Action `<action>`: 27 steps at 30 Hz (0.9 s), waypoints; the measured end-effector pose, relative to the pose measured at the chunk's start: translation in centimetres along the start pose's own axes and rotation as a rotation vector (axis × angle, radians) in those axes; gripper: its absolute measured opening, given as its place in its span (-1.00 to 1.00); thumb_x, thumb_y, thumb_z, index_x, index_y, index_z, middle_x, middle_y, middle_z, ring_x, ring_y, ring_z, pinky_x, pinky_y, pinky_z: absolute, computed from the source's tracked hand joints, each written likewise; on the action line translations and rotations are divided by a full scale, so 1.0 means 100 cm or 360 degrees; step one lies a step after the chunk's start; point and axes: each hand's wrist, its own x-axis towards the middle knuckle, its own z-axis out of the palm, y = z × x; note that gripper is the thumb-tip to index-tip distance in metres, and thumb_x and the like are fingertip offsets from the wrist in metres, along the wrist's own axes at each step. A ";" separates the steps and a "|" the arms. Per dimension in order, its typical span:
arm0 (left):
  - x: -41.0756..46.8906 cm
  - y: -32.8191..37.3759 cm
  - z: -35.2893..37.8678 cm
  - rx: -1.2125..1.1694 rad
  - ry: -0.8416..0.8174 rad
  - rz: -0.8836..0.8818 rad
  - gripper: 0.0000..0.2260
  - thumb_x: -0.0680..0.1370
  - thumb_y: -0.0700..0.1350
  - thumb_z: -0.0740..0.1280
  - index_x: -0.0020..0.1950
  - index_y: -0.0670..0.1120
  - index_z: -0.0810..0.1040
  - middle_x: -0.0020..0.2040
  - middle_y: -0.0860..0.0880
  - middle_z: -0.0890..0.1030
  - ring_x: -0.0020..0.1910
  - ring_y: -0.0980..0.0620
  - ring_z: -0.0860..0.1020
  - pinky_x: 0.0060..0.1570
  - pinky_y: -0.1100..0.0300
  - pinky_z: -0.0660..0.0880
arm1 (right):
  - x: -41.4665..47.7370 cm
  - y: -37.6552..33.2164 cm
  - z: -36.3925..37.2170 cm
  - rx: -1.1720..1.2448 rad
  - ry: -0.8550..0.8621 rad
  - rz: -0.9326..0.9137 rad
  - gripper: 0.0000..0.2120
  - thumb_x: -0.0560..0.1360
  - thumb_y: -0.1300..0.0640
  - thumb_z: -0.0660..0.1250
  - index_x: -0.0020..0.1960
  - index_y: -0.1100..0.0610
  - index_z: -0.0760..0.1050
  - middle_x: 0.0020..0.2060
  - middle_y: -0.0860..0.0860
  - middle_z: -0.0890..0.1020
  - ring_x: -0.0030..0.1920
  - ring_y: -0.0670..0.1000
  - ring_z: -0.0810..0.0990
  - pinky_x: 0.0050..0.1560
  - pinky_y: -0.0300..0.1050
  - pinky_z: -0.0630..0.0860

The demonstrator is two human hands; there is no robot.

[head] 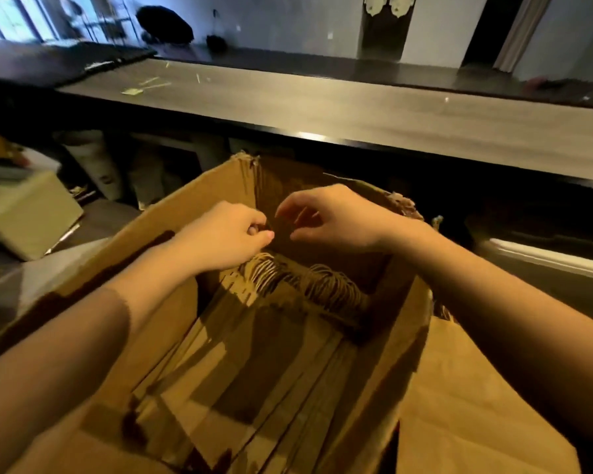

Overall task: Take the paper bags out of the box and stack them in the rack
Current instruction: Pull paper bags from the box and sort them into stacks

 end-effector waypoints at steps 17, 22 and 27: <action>0.002 -0.068 0.030 0.0390 -0.0457 -0.0089 -0.68 0.59 0.13 0.15 0.26 0.04 0.49 0.16 -0.02 0.58 0.09 -0.03 0.53 0.04 0.03 0.50 | 0.034 0.004 0.144 -0.1066 -0.1335 -0.0097 0.24 0.23 -0.25 0.52 0.50 -0.14 -0.37 0.54 0.07 -0.19 0.52 0.24 -0.20 0.44 0.34 -0.13; 0.000 -0.072 0.029 0.0332 -0.0469 -0.0142 -0.69 0.60 0.09 0.16 0.26 0.01 0.51 0.17 -0.04 0.58 0.12 -0.03 0.51 0.07 0.06 0.47 | 0.027 0.004 0.150 -0.1143 -0.1188 -0.0236 0.25 0.21 -0.17 0.57 0.52 -0.12 -0.32 0.49 0.20 0.09 0.46 0.25 0.14 0.43 0.19 0.13; -0.004 -0.076 0.029 0.0298 -0.0488 -0.0191 -0.67 0.60 0.09 0.16 0.29 -0.01 0.49 0.19 -0.05 0.57 0.13 -0.03 0.52 0.09 0.06 0.47 | 0.033 -0.007 0.141 -0.1058 -0.1085 -0.0303 -0.12 0.36 0.09 0.51 0.50 -0.07 0.04 0.38 0.10 0.34 0.33 0.16 0.37 0.25 0.08 0.37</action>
